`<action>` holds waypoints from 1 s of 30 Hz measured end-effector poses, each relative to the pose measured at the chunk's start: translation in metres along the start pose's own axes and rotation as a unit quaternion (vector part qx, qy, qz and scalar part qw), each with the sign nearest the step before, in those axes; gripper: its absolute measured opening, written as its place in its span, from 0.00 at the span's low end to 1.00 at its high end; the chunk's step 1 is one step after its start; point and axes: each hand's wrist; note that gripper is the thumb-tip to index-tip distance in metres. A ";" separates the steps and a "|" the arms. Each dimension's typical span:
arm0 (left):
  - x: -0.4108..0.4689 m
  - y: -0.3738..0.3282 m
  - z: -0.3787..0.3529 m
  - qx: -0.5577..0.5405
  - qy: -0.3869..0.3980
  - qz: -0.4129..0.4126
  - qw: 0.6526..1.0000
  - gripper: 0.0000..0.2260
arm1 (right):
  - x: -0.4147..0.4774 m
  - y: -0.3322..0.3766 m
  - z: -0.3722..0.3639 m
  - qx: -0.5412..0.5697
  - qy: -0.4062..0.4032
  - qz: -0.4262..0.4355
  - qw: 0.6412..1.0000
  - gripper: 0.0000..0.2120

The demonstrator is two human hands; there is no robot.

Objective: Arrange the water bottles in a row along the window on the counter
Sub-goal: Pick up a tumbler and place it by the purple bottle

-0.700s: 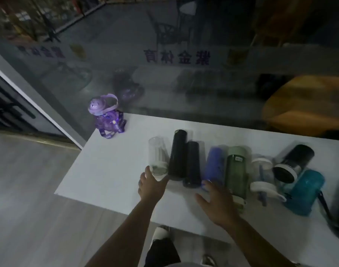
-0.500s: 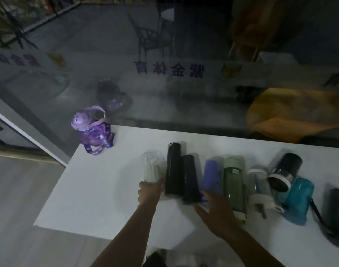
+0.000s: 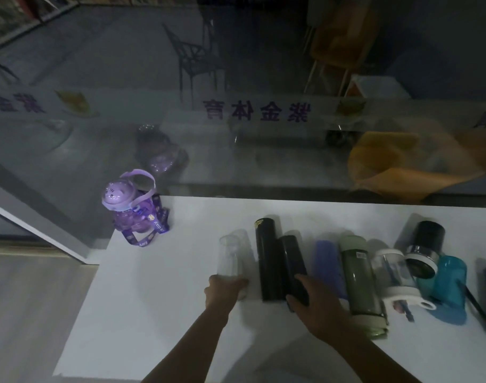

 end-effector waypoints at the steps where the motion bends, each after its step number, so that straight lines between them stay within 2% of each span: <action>1: 0.001 0.000 0.010 0.022 -0.001 -0.011 1.000 0.37 | 0.000 0.006 -0.003 0.003 0.003 0.006 1.000 0.28; 4: 0.007 -0.003 0.042 0.119 0.008 -0.072 0.990 0.41 | 0.000 0.023 -0.013 0.012 0.000 0.011 1.000 0.28; 7: 0.018 -0.008 0.073 0.161 0.030 -0.133 0.977 0.46 | 0.001 0.041 -0.020 0.055 -0.007 0.019 0.998 0.28; 12: 0.027 -0.042 0.116 0.250 0.066 -0.214 0.942 0.44 | 0.001 0.064 -0.032 0.097 -0.004 0.028 0.995 0.28; 14: 0.032 -0.058 0.126 0.317 0.094 -0.240 0.913 0.41 | 0.003 0.067 -0.039 0.110 0.000 0.031 0.993 0.31; 17: 0.039 -0.080 0.132 0.443 0.140 -0.264 0.845 0.33 | 0.005 0.071 -0.045 0.105 -0.008 0.026 0.994 0.31; 19: 0.043 -0.084 0.133 0.507 0.165 -0.272 0.801 0.33 | 0.004 0.074 -0.048 0.103 -0.024 0.027 0.994 0.29; 21: 0.033 -0.087 0.138 0.536 0.173 -0.284 0.776 0.34 | 0.003 0.074 -0.052 0.102 -0.028 0.024 0.994 0.28; 25: 0.017 -0.080 0.145 0.541 0.170 -0.301 0.766 0.37 | -0.003 0.073 -0.062 0.093 -0.023 0.012 0.995 0.27; 30: 0.010 -0.065 0.150 0.541 0.197 -0.305 0.759 0.34 | -0.008 0.070 -0.066 0.109 -0.016 0.005 0.994 0.28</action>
Point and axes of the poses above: each hand's wrist, its own x-axis towards the middle knuckle, its own z-axis out of the back of the hand, y = z × x, and after that the axes turned 13 degrees about -z, right-handed
